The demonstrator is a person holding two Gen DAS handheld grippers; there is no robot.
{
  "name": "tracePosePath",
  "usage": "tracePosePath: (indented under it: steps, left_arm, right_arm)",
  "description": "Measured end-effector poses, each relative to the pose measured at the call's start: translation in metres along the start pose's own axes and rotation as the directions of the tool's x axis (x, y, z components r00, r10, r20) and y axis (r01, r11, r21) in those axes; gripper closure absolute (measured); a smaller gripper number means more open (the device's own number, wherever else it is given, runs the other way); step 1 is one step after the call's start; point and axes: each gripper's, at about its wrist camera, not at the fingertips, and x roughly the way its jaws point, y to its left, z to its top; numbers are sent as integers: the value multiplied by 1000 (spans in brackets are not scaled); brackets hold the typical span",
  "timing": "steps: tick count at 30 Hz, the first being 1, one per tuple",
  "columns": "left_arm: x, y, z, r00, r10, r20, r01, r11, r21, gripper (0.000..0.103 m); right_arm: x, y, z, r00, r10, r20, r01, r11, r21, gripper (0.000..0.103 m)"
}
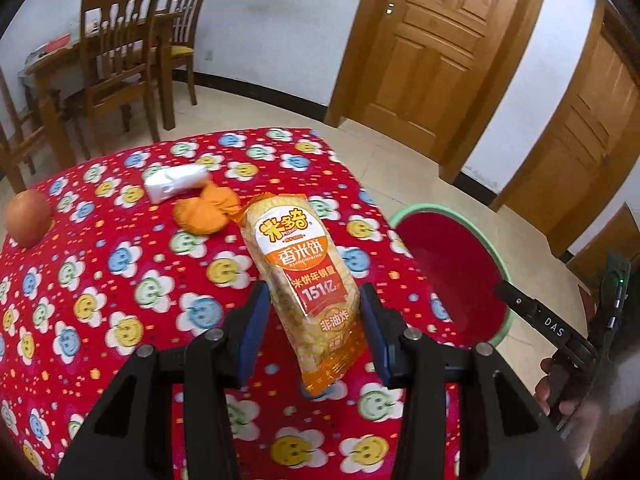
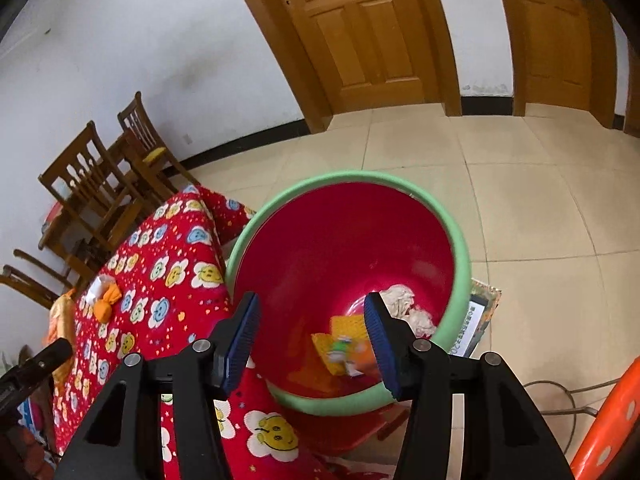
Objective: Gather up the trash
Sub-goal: 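Open the right gripper to drop the green toy into the bucket, then move the left gripper over the bucket and open it to drop the packet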
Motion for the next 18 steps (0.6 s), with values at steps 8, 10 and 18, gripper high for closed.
tracePosePath:
  steps: [8, 10, 18]
  left_arm:
    - [19, -41, 3, 998, -47, -31, 49, 996, 72, 57]
    - [25, -51, 2, 997, -57, -43, 60, 994, 88, 57]
    - [55, -94, 2, 991, -96, -96, 110, 982, 154, 57]
  right_arm:
    - [-26, -17, 3, 998, -12, 70, 10, 1000, 17, 43]
    - [-32, -22, 2, 996, -22, 87, 20, 1000, 23, 42]
    - [-45, -47, 0, 991, -47, 123, 38, 996, 77, 41]
